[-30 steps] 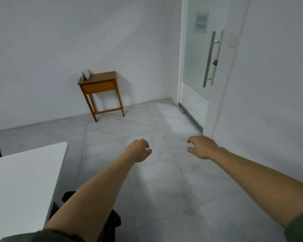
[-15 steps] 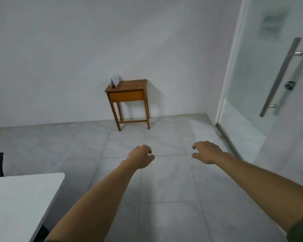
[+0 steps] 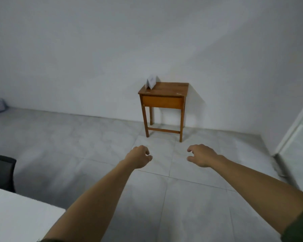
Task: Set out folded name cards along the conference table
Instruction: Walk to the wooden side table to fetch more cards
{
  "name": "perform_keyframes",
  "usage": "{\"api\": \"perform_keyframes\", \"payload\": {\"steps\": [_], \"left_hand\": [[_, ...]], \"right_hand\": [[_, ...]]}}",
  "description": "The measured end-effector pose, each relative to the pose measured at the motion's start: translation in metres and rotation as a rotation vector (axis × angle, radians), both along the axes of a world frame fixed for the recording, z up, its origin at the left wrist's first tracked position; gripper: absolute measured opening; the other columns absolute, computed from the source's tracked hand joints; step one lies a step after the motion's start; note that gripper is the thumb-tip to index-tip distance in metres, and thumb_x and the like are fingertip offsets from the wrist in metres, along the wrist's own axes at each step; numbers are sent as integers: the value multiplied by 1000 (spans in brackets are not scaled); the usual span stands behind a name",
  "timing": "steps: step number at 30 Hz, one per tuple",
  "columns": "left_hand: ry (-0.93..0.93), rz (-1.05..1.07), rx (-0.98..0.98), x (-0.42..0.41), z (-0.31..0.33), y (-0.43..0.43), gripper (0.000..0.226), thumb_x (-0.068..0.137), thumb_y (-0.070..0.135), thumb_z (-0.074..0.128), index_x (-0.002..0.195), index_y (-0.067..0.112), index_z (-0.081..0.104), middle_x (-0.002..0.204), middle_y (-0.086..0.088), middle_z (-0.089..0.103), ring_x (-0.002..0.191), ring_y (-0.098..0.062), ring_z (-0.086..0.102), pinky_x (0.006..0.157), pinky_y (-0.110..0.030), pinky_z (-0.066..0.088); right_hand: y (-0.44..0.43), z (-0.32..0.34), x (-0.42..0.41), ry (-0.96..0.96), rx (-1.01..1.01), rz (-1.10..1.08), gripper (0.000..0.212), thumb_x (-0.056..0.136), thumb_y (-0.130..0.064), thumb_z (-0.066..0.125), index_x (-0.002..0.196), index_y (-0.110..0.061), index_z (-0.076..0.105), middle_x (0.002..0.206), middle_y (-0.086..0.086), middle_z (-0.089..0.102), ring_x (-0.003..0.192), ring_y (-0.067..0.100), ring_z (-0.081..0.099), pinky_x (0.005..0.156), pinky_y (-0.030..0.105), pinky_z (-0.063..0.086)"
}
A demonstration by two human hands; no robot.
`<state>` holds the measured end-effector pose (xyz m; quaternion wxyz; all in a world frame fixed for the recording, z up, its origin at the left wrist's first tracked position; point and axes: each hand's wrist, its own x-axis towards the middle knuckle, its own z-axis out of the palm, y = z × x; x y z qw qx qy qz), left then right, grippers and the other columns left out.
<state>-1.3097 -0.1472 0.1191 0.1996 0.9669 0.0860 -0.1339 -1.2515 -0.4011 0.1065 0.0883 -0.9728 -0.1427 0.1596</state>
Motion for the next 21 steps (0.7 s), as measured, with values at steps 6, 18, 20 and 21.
{"api": "perform_keyframes", "payload": {"steps": [6,18,20,21], "left_hand": [[-62,58,-48,161,29,48,41,93,39,56,124,13,61,128,-10,60,112,-27,59,94,-36,49],[-44,132,-156,464,-2,88,27,93,32,60,112,12,65,119,-8,64,94,-19,57,80,-27,45],[-39,178,-163,519,0,96,26,94,32,59,111,13,64,119,-6,63,95,-19,57,82,-27,46],[-42,202,-158,550,1,100,28,94,33,59,112,13,64,119,-6,64,95,-18,58,81,-27,46]], "right_hand": [[40,33,153,-35,71,-39,51,94,-43,54,140,-22,48,139,6,54,120,24,55,96,35,47],[92,-7,476,8,107,-20,50,93,-42,57,138,-21,49,134,5,57,114,23,58,93,33,49],[101,-4,535,24,102,-5,50,94,-41,56,139,-21,48,137,5,56,118,24,56,96,34,48],[106,0,569,28,90,3,50,94,-40,56,139,-21,48,138,5,55,120,24,56,97,34,47]]}}
